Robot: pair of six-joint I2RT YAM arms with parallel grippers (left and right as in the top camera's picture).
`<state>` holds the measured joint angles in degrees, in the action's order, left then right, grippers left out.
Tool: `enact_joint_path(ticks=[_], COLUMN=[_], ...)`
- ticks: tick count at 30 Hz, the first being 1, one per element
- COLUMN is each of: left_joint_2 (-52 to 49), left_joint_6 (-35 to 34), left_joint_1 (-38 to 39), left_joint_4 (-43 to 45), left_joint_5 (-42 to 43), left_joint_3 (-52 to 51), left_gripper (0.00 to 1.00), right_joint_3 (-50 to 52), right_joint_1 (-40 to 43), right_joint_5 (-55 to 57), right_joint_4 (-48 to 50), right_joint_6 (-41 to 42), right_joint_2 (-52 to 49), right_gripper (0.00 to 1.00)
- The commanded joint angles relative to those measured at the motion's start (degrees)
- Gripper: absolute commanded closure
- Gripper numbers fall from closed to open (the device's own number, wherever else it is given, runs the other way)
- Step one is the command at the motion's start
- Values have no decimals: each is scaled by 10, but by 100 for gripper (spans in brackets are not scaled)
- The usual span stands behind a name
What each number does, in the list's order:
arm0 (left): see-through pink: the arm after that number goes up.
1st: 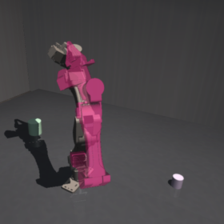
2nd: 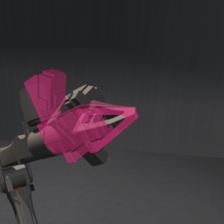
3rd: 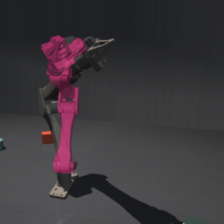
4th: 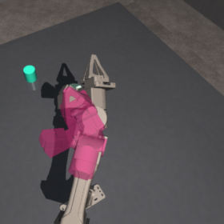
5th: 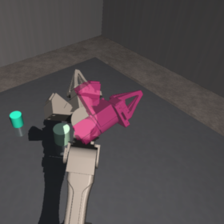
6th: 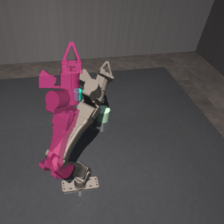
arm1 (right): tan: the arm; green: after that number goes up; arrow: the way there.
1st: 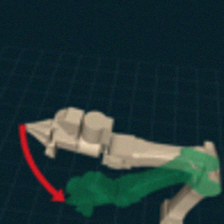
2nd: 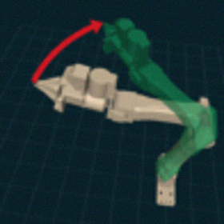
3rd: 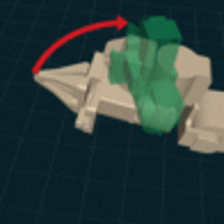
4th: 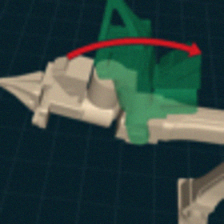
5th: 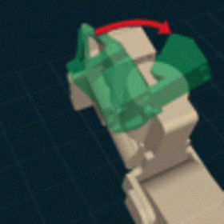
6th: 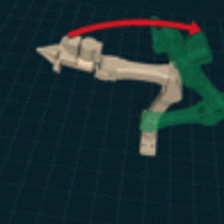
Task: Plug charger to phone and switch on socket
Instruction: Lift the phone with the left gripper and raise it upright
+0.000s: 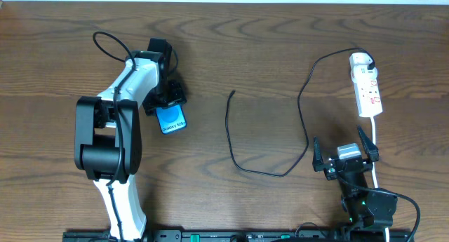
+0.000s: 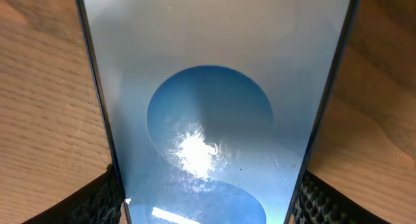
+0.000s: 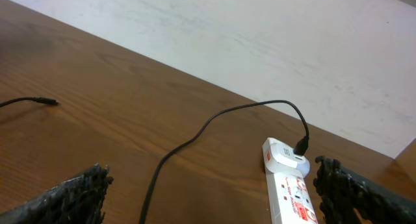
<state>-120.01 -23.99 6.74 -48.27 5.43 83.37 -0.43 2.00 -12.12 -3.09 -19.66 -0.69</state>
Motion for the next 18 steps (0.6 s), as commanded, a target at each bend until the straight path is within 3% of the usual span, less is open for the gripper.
enact_joint_path(ticks=[1, 18], left_joint_2=[7, 23], left_joint_6=[-3, -3], left_joint_1=[-2, -10], left_joint_4=[-9, -10], left_joint_5=[37, 58], left_joint_3=[-8, -7], left_gripper=[34, 34], right_joint_3=[1, 1], right_joint_1=[-2, -2], right_joint_5=[2, 2], right_joint_4=[-2, -2], right_joint_6=[10, 10], right_joint_2=[3, 3], right_gripper=[1, 1])
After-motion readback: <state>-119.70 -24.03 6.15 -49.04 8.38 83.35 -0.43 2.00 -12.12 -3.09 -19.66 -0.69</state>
